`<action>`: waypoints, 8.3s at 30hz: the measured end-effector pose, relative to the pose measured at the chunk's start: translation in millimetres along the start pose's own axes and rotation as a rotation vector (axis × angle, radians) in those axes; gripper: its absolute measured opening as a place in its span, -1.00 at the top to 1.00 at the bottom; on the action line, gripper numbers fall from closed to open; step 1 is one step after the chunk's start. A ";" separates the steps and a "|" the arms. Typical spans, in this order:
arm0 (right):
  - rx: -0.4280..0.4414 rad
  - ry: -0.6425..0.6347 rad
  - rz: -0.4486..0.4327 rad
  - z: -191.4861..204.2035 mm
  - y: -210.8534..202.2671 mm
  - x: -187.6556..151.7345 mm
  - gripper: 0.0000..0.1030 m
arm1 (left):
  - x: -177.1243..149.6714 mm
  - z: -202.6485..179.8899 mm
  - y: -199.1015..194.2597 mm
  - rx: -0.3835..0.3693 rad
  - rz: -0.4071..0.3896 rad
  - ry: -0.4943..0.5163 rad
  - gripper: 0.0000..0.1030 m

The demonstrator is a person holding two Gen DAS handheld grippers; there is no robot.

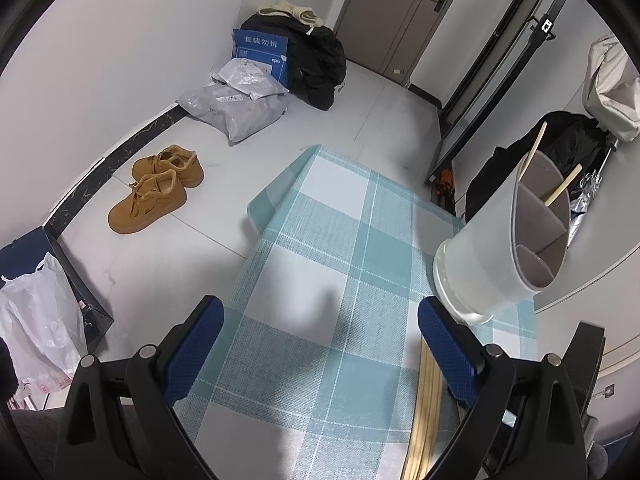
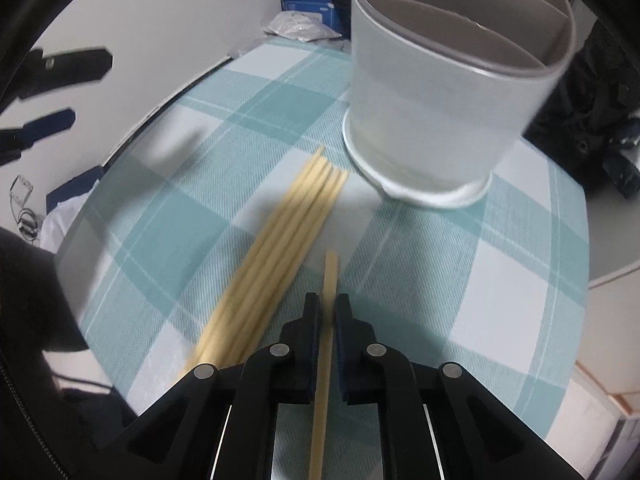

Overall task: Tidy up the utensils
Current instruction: 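Lift the chopstick with the right gripper while the left gripper grasps another chopstick, then carry both held chopsticks over the utensil holder and lower them toward it, then lower both chopsticks into the white holder and open both grippers, then move both open grippers back toward the loose chopsticks on the cloth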

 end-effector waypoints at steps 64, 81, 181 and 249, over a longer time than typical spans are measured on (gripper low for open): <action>0.334 0.590 -0.536 -143.3 -107.8 -11.8 0.88 | -22.7 -93.4 86.0 0.143 0.246 0.365 0.97; 0.245 0.431 -0.609 -101.0 -135.1 -15.5 0.89 | -16.1 -114.2 -20.1 -0.048 -0.085 0.302 0.99; 0.009 0.338 -0.841 -159.4 -208.3 142.9 0.89 | 132.6 -198.6 -44.9 -0.272 -0.085 0.423 0.99; -0.060 0.377 -0.747 -82.2 -211.3 -28.3 -0.60 | -2.6 -128.3 -111.9 -0.072 -0.390 0.338 -0.77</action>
Point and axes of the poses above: each gripper's, at about its wrist camera, not at the fingertips, and y roughly the way its jaws point, z to its left, x to its top, the point moved 4 cm from there along y, roughly the way its jaws point, and after that the axes turned 4 degrees about z, right-handed, at the moved point
